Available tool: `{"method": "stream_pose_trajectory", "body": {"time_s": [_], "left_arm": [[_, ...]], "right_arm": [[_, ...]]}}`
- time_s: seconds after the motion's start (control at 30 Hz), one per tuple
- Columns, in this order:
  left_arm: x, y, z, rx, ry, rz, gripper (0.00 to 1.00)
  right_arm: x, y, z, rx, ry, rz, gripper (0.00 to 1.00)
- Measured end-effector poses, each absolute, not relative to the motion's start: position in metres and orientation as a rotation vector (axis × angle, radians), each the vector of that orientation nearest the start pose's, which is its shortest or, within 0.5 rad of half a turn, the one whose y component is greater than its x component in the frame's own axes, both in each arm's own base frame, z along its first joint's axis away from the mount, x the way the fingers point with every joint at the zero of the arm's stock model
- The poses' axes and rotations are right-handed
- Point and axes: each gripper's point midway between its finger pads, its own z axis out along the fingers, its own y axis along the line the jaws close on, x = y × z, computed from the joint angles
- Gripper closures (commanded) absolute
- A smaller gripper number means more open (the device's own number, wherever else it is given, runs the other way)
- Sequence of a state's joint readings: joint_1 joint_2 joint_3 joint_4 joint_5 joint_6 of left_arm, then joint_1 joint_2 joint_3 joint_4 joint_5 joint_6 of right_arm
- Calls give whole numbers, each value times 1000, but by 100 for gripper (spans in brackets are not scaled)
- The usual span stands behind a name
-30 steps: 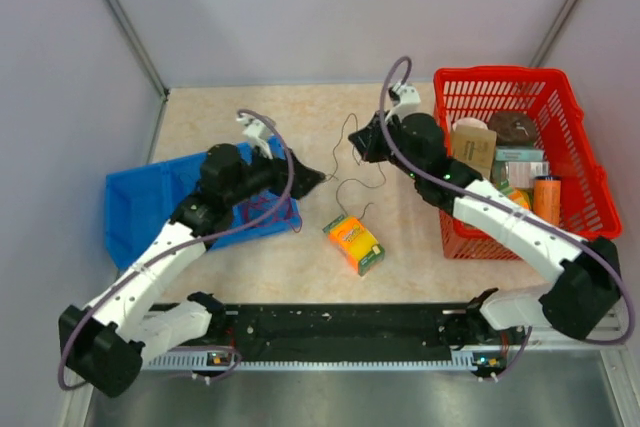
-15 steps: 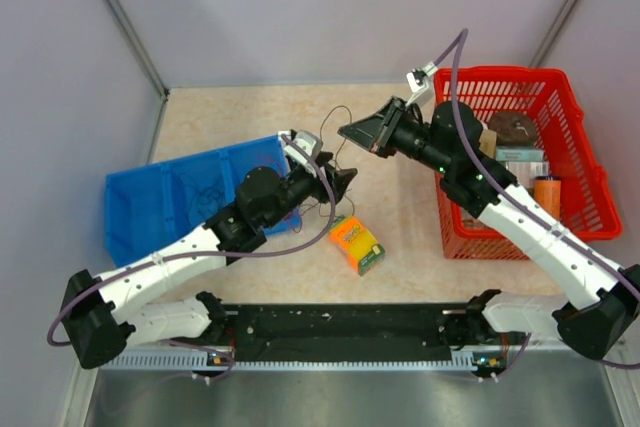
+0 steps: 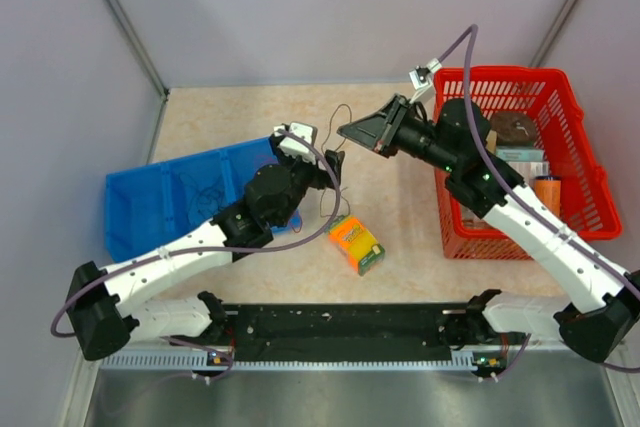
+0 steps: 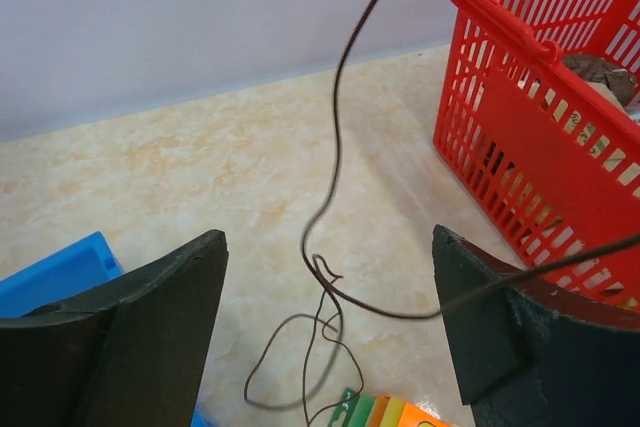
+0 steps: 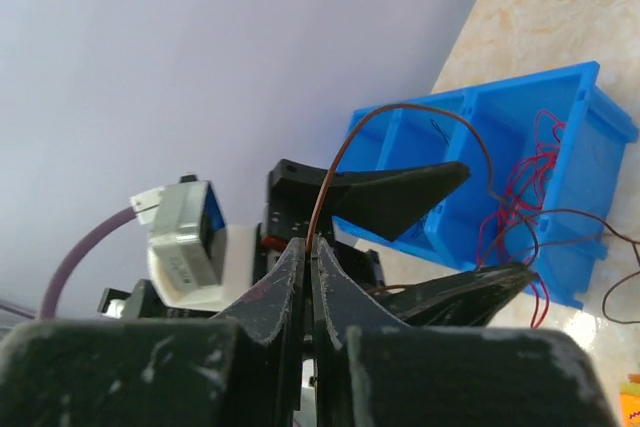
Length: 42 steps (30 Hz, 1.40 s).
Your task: Untangle the cables
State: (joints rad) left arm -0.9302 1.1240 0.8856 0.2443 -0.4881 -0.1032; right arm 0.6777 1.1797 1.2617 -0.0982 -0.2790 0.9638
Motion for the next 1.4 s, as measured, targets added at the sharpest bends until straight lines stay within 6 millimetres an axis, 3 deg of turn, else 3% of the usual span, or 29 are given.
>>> {"method": "stream_pose_trajectory", "body": {"time_s": [0.17,0.3,0.37,0.4,0.43,0.5,0.57,0.63,0.73,0.8,0.93,1.07,1.13,1.23,1.3,1.4], "left_arm": [[307,-279,307,289,1561,-406,43],[309,-288,312,326,1527,-416,94],[309,-292,318,351,1502,-424,100],[309,-292,323,357,1490,-424,100],[309,-293,328,361,1479,-425,100],[309,-293,339,353,1460,-432,100],[307,-287,346,343,1458,-433,100],[305,-272,354,325,1480,-430,100],[305,-230,388,239,1489,-405,100],[302,-189,424,153,1469,-365,100],[279,-104,504,-37,1372,-258,100],[253,-36,548,-202,1346,-106,100],[247,-7,550,-289,1357,-5,100],[250,33,525,-405,1419,198,100],[262,57,497,-466,1480,324,100],[286,90,439,-550,1600,467,100]], "right_arm": [[246,305,422,-2,1774,1483,100],[237,300,432,-17,1743,1501,100],[232,296,439,-25,1722,1510,100],[229,294,443,-29,1709,1513,89],[226,292,448,-36,1693,1515,67],[222,288,453,-56,1667,1505,38],[221,282,456,-86,1639,1460,25],[224,275,455,-102,1620,1393,18],[233,260,446,-87,1585,1262,13],[238,247,431,-61,1560,1182,12],[256,234,378,-22,1551,1047,12],[279,248,325,-42,1621,978,12],[290,260,298,-79,1676,957,12],[294,271,274,-132,1708,955,12],[293,274,267,-156,1703,963,12],[291,275,264,-185,1665,971,12]]}}
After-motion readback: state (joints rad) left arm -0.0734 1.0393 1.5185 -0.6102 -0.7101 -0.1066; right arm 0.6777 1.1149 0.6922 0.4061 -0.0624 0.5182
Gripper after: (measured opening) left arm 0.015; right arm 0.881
